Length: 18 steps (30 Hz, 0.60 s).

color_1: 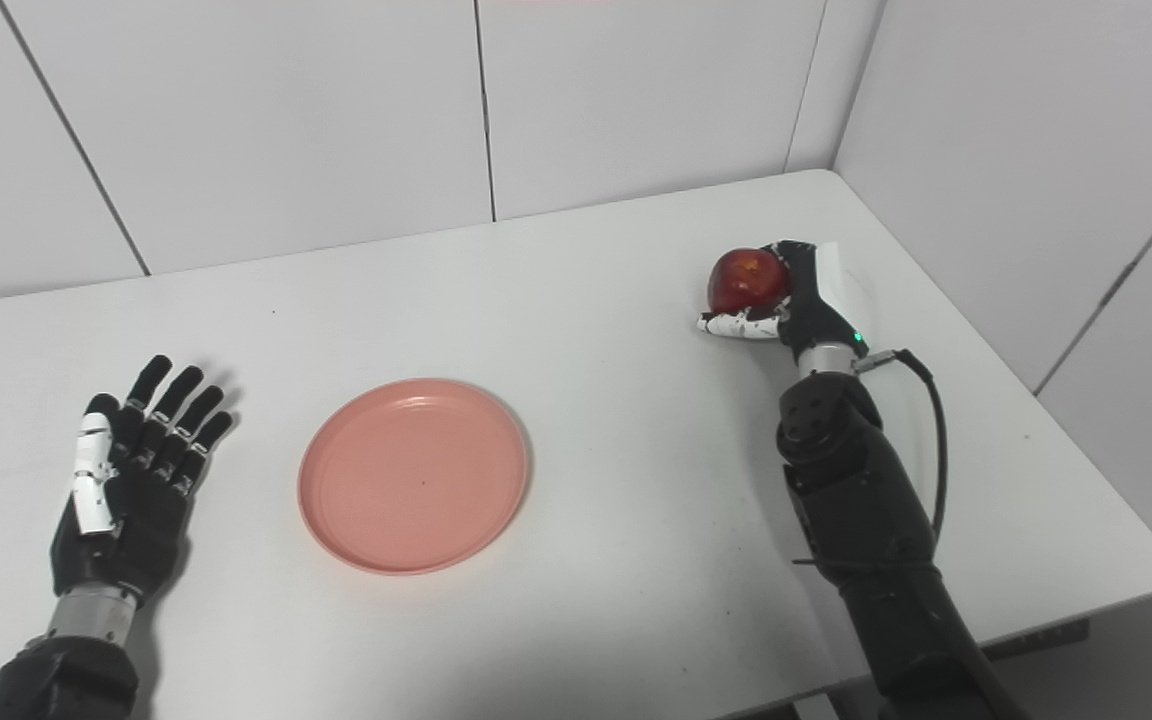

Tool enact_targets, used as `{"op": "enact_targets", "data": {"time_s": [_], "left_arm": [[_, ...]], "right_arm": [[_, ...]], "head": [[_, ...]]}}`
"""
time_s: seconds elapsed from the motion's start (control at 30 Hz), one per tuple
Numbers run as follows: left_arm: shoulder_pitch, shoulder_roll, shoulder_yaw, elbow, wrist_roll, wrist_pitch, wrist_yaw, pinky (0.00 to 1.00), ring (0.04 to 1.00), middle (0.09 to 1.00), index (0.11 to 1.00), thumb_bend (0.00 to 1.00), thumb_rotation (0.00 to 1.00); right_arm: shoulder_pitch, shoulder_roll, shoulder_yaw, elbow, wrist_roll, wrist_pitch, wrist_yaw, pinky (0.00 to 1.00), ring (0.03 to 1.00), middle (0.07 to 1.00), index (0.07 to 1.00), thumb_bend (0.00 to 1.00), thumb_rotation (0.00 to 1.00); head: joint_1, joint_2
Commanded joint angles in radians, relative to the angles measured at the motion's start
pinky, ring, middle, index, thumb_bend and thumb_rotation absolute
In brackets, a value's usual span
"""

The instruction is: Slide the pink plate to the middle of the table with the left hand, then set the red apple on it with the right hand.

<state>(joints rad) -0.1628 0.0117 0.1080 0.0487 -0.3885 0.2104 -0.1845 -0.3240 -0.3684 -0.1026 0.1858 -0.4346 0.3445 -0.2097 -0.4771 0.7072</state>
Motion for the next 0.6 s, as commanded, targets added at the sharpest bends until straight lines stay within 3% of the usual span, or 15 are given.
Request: {"op": "enact_targets", "data": {"time_s": [0.0, 0.27, 0.57], "left_arm": [[0.019, 0.000, 0.001, 0.019, 0.001, 0.038, 0.016, 0.90, 0.885, 0.901, 0.897, 0.36, 1.00], [0.017, -0.003, -0.005, 0.020, 0.006, 0.033, 0.016, 0.90, 0.890, 0.906, 0.899, 0.36, 1.00], [0.026, -0.016, -0.020, 0.005, 0.023, 0.024, 0.029, 0.90, 0.890, 0.904, 0.898, 0.36, 1.00]], "right_arm": [[-0.037, -0.011, -0.016, -0.057, 0.008, -0.001, -0.008, 0.44, 0.498, 0.530, 0.488, 0.51, 0.14], [-0.029, 0.000, 0.004, -0.184, 0.005, 0.020, 0.023, 0.43, 0.495, 0.529, 0.488, 0.51, 0.13], [-0.042, 0.031, 0.084, -0.333, -0.026, 0.064, 0.100, 0.40, 0.474, 0.511, 0.487, 0.51, 0.13]], "head": [[0.001, 0.001], [0.012, -0.004], [0.049, -0.005]]}}
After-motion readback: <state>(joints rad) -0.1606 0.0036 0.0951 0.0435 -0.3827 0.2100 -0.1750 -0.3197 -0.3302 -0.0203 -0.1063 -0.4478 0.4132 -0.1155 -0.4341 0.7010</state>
